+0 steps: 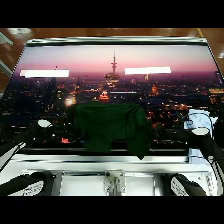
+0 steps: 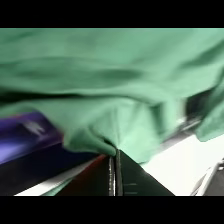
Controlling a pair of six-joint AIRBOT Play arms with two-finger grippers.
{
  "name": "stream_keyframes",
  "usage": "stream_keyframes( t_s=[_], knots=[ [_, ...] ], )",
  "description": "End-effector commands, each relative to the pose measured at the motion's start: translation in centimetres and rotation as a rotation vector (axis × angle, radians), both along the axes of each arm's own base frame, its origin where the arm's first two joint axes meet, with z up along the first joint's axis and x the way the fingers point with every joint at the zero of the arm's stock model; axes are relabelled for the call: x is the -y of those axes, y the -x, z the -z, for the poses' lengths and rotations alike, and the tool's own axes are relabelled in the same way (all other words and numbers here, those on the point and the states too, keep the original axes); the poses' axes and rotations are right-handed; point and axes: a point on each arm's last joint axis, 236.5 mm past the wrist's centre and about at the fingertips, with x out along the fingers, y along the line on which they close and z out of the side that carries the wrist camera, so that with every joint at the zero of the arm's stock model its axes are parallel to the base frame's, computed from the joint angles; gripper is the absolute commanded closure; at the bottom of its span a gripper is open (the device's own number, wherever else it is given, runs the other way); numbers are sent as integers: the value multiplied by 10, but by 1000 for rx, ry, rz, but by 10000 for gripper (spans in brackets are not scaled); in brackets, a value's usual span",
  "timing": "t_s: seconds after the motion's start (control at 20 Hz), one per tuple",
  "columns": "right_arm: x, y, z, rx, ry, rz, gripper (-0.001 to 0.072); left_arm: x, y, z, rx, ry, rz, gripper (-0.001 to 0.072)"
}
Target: Fold the shirts.
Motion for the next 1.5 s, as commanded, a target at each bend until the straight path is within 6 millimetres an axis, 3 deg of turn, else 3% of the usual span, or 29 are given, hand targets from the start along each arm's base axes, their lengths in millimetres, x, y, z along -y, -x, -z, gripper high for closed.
stream_keyframes(
  t_s=[0.0, 0.1, 0.2, 0.3, 0.4, 0.45, 0.55, 0.65, 0.8, 0.9, 1.05, 1.15, 1.25, 1.35, 1.45],
  knots=[
    [-20, -25, -71, 225, -95, -130, 651, -13, -42, -72, 247, 32, -61, 669],
    [-16, -46, -132, 403, -47, -176, 651, -39, -79, -159, 489, 50, -153, 669],
    [-10, -66, -212, 620, 37, -180, 651, -73, -99, -271, 755, 56, -270, 669],
    [-4, -75, -300, 838, 122, -142, 651, -108, -90, -388, 1052, 20, -368, 669],
    [1, -71, -384, 1031, 187, -79, 651, -132, -60, -486, 1297, -35, -441, 669],
    [2, -64, -422, 1116, 203, -43, 651, -139, -42, -526, 1395, -62, -473, 669],
    [2, -48, -478, 1237, 213, 12, 651, -147, -11, -585, 1553, -130, -513, 669],
    [-1, -31, -516, 1314, 220, 38, 651, -153, 12, -617, 1659, -252, -540, 669],
    [1, -18, -533, 1317, 252, 61, 651, -161, 27, -624, 1690, -399, -557, 669],
    [1, -16, -519, 1244, 262, 46, 651, -166, 21, -599, 1598, -472, -522, 669],
    [15, -16, -447, 958, 375, -32, 651, -167, 8, -535, 1383, -529, -412, 668],
    [36, -9, -382, 681, 466, -105, 651, -169, -3, -492, 1251, -505, -365, 668],
    [58, -6, -331, 471, 516, -145, 651, -175, -17, -448, 1137, -471, -358, 668],
    [63, -21, -287, 360, 472, -136, 651, -177, -31, -398, 1008, -403, -353, 669],
    [57, -46, -234, 294, 367, -83, 651, -166, -41, -346, 880, -285, -343, 668]
  ],
)
